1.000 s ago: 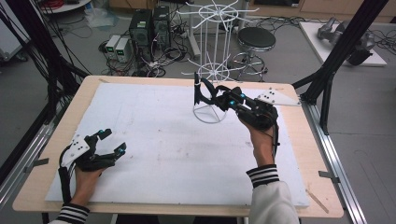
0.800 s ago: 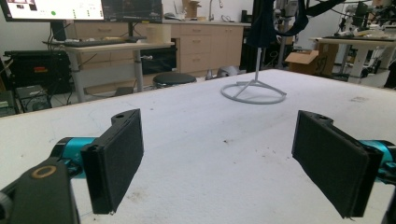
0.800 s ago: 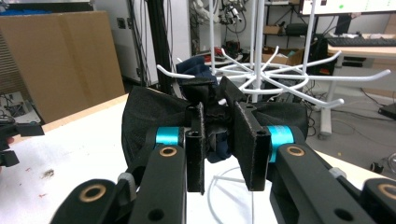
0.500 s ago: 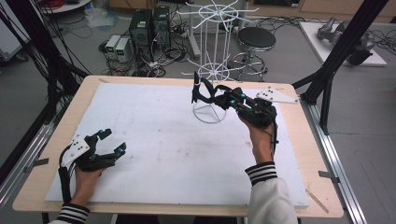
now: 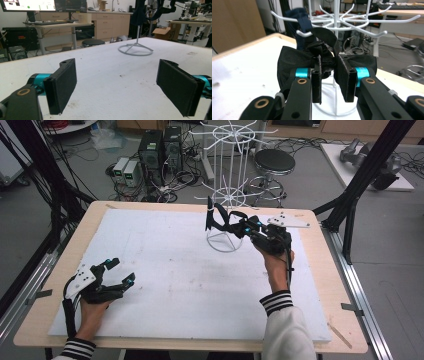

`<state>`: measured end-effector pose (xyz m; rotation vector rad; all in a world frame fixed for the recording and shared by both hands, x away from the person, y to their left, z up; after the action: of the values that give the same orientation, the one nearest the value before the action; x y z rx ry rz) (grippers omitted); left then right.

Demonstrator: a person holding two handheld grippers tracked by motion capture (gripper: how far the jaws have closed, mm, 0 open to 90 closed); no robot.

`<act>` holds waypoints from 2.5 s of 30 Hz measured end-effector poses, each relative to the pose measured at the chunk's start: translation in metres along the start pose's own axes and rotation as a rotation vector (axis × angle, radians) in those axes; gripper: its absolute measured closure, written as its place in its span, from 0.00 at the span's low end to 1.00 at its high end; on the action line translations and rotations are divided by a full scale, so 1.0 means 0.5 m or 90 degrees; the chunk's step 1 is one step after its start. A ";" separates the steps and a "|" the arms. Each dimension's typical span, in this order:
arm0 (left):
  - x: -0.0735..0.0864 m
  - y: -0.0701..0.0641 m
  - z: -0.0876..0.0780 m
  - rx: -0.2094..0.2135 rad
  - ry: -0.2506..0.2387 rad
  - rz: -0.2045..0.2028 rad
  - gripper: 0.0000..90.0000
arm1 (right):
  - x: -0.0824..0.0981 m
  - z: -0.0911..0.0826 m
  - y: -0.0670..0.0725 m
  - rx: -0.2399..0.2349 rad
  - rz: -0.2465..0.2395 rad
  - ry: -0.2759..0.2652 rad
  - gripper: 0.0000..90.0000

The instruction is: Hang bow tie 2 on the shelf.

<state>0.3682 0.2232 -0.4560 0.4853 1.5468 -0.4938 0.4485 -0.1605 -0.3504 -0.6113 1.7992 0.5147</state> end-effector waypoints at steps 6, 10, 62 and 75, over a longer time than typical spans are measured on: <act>0.000 0.000 -0.001 -0.001 -0.002 0.002 0.19 | 0.011 0.015 -0.005 0.009 -0.005 0.021 0.83; -0.001 0.001 -0.001 -0.002 -0.004 0.000 0.19 | 0.016 0.020 -0.007 0.014 -0.010 0.031 0.83; -0.003 0.003 -0.005 -0.009 -0.016 -0.001 0.19 | 0.194 -0.154 0.021 0.023 0.006 -0.154 0.01; -0.004 0.002 -0.006 -0.012 -0.021 0.002 0.19 | 0.222 -0.144 0.030 0.043 -0.010 -0.103 0.01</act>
<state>0.3661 0.2257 -0.4538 0.4635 1.5165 -0.4822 0.3583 -0.2105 -0.4346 -0.5219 1.6503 0.4765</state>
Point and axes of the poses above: each handheld gripper's, and its own axes: z roughly forward along the jaws, x roughly out of its underside, y roughly to its left, the point moved 10 cm from there along z, roughly forward along the jaws, and after that the axes turned 4 degrees about -x, right-handed, at the moved point
